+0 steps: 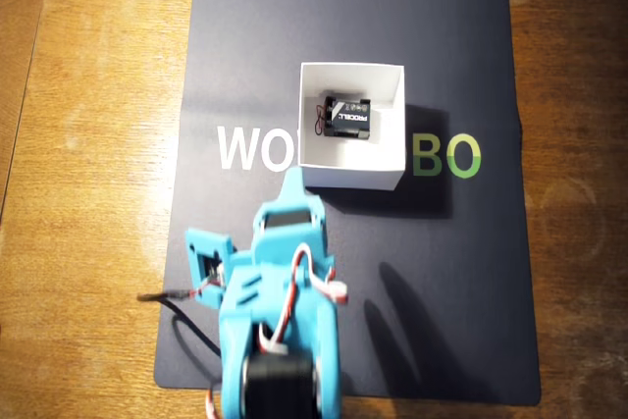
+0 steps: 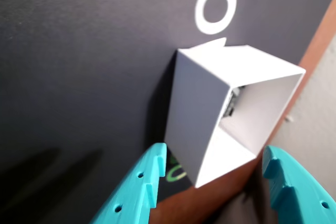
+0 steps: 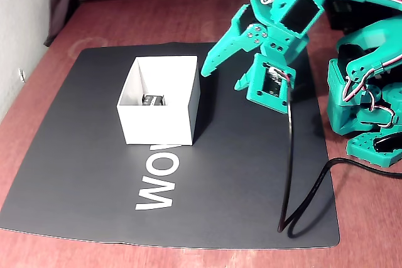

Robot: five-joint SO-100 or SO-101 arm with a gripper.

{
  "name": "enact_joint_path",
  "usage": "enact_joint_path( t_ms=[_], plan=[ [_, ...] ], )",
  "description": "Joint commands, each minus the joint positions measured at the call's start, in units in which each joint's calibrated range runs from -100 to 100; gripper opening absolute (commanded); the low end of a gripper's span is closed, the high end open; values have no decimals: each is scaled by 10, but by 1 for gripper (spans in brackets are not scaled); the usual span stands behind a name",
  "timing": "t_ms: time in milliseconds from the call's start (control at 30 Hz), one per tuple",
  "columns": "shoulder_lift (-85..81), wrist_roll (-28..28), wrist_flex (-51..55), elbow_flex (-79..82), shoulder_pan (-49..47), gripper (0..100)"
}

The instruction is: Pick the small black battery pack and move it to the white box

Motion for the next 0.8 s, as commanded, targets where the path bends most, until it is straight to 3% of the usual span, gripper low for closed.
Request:
enact_joint_path(
  t_ms=[0,533,767],
  plan=[
    [-94,2,3,49,-2,21],
    [-251,-2,4,167,6,20],
    [-320,-2,107,181,8,20]
  ],
)
